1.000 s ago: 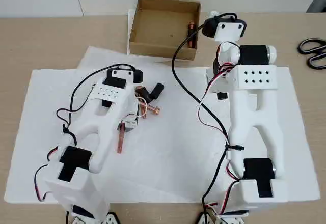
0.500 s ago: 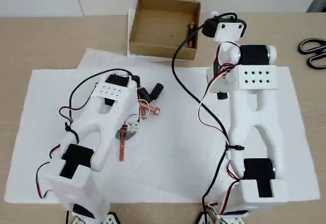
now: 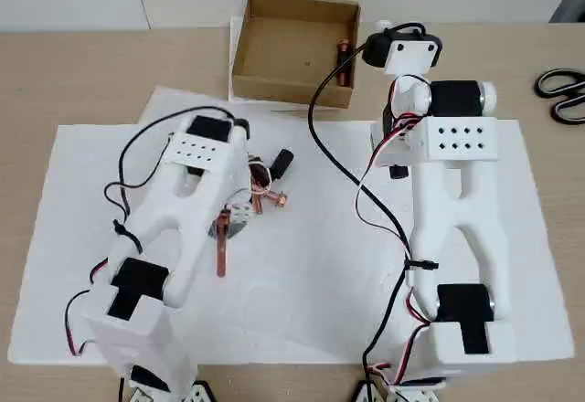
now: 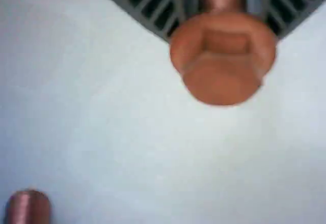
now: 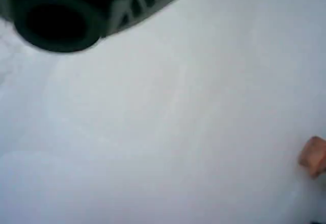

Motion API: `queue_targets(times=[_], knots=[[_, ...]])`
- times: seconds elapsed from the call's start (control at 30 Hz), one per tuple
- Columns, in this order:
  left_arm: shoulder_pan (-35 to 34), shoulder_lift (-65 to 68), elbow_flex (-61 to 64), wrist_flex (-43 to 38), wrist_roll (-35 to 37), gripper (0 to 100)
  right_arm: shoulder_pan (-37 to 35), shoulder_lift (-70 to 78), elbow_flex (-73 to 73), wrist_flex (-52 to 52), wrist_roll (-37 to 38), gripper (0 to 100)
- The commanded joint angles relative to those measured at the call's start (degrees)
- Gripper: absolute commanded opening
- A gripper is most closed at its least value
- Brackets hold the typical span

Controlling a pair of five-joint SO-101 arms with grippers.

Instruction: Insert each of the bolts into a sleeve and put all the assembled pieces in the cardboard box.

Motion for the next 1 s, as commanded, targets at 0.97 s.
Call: queue_targets(times=[0.97], knots=[[-9.7,-21.4,-18.6,3.6,-7.7,1,-11.9,-46.1,16.4,-5.8,-0.7,0.5]])
